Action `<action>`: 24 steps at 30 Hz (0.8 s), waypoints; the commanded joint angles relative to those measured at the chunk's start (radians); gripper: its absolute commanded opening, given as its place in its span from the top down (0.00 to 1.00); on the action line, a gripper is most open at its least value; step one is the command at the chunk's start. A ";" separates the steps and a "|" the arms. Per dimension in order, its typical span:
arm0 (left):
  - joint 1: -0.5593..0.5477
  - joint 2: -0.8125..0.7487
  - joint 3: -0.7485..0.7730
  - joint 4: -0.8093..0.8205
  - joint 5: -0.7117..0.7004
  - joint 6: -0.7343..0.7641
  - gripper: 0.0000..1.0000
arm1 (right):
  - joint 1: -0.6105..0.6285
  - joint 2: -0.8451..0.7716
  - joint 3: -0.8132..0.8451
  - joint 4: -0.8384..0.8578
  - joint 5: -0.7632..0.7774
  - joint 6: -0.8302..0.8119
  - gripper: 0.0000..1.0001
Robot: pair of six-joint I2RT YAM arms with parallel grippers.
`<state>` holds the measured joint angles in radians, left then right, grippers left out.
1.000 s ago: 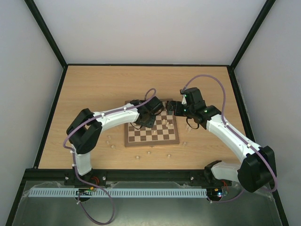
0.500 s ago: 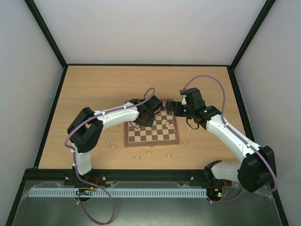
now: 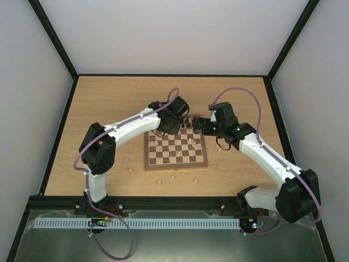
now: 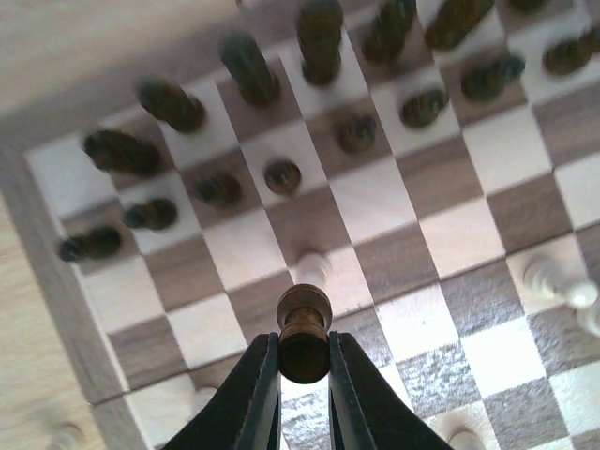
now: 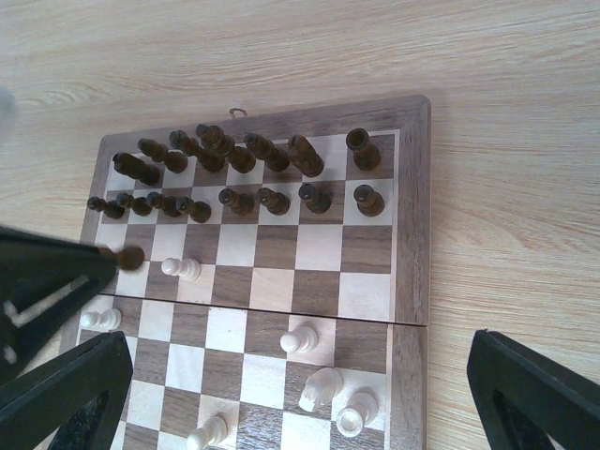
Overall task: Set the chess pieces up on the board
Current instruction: Pick up the chess piece from the chessboard, then place the chess piece on the chessboard.
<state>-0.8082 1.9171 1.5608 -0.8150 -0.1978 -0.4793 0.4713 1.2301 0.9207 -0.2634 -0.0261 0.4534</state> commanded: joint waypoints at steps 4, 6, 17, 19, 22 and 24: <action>0.098 0.001 0.110 -0.108 -0.047 0.048 0.88 | 0.002 -0.021 -0.013 -0.002 -0.012 0.002 0.01; 0.124 0.000 0.123 -0.111 -0.049 0.052 0.88 | 0.004 -0.023 -0.014 -0.002 -0.010 0.002 0.01; 0.230 0.023 0.125 -0.061 -0.067 0.039 0.86 | 0.010 -0.013 -0.013 0.000 -0.021 0.000 0.01; 0.239 0.038 0.122 -0.052 -0.062 0.039 0.86 | 0.012 -0.012 -0.013 0.000 -0.021 0.001 0.01; 0.248 0.052 0.112 -0.035 -0.052 0.038 0.85 | 0.013 -0.010 -0.013 -0.001 -0.021 0.001 0.01; 0.254 0.061 0.102 -0.022 -0.039 0.038 0.85 | 0.015 -0.008 -0.013 0.000 -0.022 0.001 0.01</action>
<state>-0.5663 1.9461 1.6615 -0.8589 -0.2527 -0.4450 0.4782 1.2301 0.9203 -0.2634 -0.0395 0.4534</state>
